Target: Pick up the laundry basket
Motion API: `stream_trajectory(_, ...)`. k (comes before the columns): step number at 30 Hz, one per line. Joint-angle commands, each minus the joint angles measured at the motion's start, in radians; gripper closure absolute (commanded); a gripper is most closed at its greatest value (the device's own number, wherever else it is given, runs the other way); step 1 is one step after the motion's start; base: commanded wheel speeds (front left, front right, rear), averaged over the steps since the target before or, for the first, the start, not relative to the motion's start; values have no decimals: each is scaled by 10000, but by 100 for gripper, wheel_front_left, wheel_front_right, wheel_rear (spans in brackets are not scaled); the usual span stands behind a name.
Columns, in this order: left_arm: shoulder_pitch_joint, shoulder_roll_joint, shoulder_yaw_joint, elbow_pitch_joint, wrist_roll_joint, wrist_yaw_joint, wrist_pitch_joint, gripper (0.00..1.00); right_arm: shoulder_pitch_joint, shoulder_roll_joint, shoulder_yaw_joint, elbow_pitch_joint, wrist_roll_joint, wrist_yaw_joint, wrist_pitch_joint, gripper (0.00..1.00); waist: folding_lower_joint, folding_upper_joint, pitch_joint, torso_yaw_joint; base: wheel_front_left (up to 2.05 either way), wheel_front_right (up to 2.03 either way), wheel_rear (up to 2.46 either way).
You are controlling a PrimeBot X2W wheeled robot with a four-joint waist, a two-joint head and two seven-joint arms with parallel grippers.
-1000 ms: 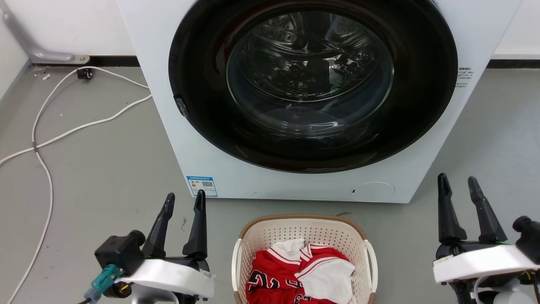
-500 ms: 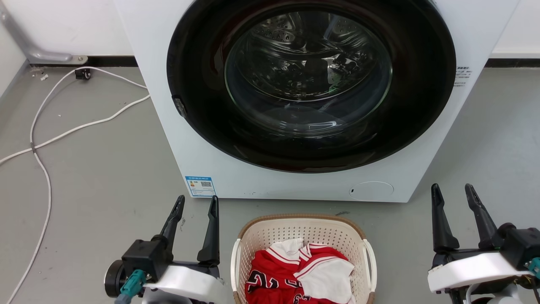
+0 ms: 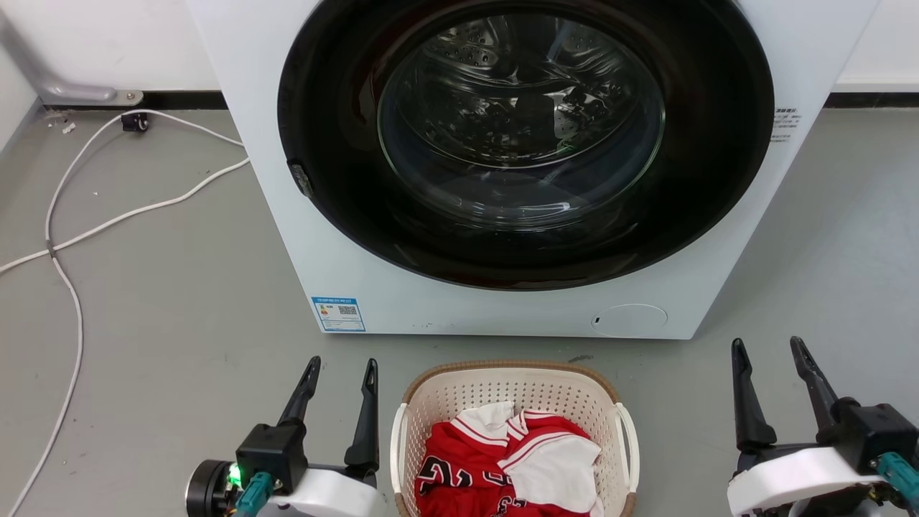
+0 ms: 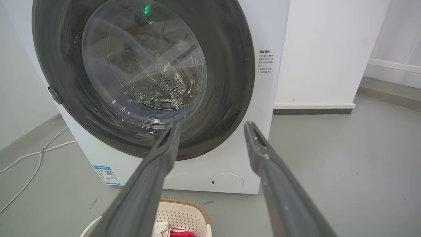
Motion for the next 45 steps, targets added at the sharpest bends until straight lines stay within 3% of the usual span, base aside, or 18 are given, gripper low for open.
stream_trajectory(1, 61, -35, 46, 77, 167, -11, -108, 0, -17, -32, 1, 27, -236, -3, -80, 0, 0, -1, 7, 0, 0, 0, 0)
stream_trajectory(23, 285, -426, 370, 556, 1593, -616, -515, 0, 35, -31, 67, 540, -553, -5, -481, 0, 0, -1, 39, -11, 0, 0, 0)
stream_trajectory(45, 235, -510, 539, 775, 1429, -806, -495, 0, -30, -31, 125, 442, -299, -5, -464, 0, 0, -1, 174, -13, 0, 0, 0)
